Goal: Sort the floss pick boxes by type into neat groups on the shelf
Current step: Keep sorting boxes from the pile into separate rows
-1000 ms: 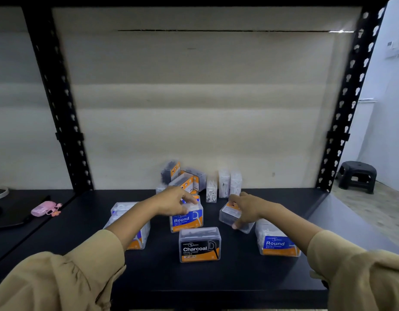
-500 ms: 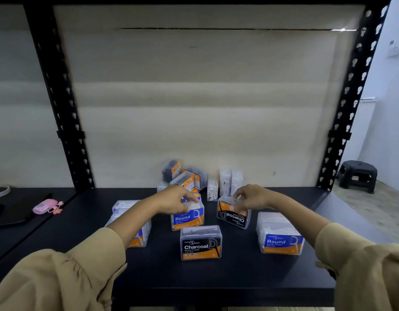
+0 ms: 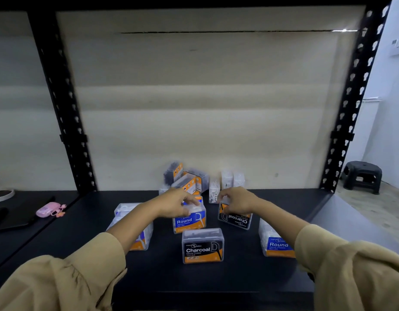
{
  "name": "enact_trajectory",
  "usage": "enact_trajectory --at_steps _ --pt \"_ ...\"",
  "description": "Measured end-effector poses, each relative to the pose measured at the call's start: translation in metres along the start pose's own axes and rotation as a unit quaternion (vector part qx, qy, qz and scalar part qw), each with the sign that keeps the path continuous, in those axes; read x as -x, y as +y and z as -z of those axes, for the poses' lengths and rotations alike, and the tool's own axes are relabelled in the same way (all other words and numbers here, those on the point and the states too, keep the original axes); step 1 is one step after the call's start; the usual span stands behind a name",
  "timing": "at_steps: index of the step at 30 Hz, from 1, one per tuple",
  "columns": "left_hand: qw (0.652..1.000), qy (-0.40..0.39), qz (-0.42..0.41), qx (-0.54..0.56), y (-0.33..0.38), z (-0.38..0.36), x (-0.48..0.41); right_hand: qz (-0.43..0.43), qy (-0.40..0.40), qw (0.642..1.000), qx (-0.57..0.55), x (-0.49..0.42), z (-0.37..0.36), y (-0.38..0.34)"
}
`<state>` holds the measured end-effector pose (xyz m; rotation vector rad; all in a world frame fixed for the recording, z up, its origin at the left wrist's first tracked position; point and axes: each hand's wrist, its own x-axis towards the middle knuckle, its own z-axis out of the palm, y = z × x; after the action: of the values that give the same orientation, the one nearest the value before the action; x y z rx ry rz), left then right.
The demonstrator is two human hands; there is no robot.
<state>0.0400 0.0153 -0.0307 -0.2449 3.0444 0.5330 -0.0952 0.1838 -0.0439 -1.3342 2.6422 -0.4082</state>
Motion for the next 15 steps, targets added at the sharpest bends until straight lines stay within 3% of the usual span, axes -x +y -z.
enact_trajectory --at_steps 6,11,15 --pt "1.000 0.009 -0.004 -0.019 -0.014 0.003 0.004 -0.029 0.142 0.976 -0.160 0.009 0.019 0.016" --pt "1.000 0.014 -0.003 -0.022 -0.016 0.003 0.005 -0.047 0.070 0.976 -0.199 0.020 0.021 0.044" --pt "1.000 0.018 0.001 -0.021 -0.017 0.002 0.005 -0.051 -0.024 0.997 -0.057 0.027 0.024 0.052"
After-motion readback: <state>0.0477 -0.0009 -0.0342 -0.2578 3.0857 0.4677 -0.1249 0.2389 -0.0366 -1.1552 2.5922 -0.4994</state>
